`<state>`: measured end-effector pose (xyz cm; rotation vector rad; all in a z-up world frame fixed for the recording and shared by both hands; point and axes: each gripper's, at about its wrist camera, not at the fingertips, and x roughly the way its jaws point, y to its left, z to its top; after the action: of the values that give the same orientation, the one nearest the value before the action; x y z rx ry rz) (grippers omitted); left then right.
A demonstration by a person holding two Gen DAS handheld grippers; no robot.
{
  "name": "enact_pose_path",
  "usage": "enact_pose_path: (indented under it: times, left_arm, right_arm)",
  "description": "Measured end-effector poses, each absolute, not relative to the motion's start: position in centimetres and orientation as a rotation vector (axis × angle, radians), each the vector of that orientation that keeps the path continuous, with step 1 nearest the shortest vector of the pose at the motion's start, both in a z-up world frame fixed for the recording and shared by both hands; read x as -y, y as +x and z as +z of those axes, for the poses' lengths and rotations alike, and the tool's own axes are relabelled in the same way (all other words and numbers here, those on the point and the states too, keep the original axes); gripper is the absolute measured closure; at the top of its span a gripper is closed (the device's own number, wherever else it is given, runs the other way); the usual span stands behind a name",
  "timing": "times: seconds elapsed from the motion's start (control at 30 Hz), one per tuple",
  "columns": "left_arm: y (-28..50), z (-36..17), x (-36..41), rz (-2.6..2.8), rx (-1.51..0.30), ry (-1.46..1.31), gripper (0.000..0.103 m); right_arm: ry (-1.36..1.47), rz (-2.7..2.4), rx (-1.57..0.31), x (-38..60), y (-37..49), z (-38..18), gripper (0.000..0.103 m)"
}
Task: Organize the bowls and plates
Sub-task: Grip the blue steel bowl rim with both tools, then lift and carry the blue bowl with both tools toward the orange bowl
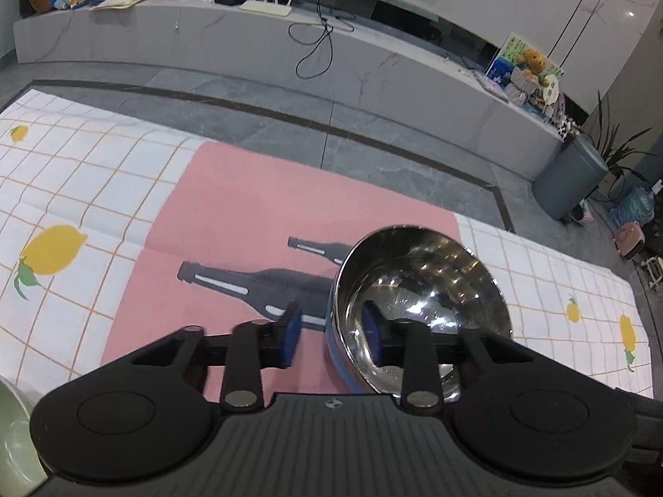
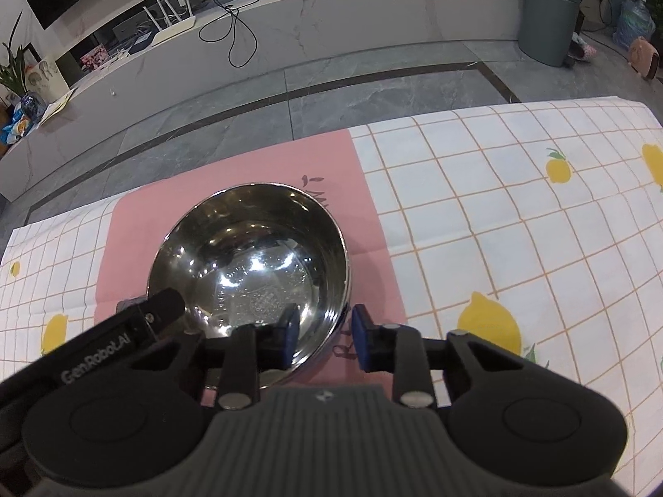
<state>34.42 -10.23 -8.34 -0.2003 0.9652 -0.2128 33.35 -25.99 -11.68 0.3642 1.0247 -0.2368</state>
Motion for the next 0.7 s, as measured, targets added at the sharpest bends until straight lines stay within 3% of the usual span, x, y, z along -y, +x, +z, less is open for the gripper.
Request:
enact_pose_path:
  times: [0.1, 0.27, 0.7]
  left_arm:
    - [34.4, -8.5, 10.8, -0.21, -0.981, -0.174, 0.079]
    - [34.3, -8.5, 11.8, -0.198, -0.994, -0.127, 0.091]
    - [29.4, -4.5, 9.9, -0.167, -0.959, -0.169, 0.093]
  right_arm:
    - [0.384, -0.242, -1.024, 26.3, 33.3, -12.0, 0.088]
    - [0.422, -0.229, -1.016, 26.8, 33.0, -12.1, 0.089]
    - [0.436, -0.175, -1.022, 25.7, 28.4, -9.2, 0.09]
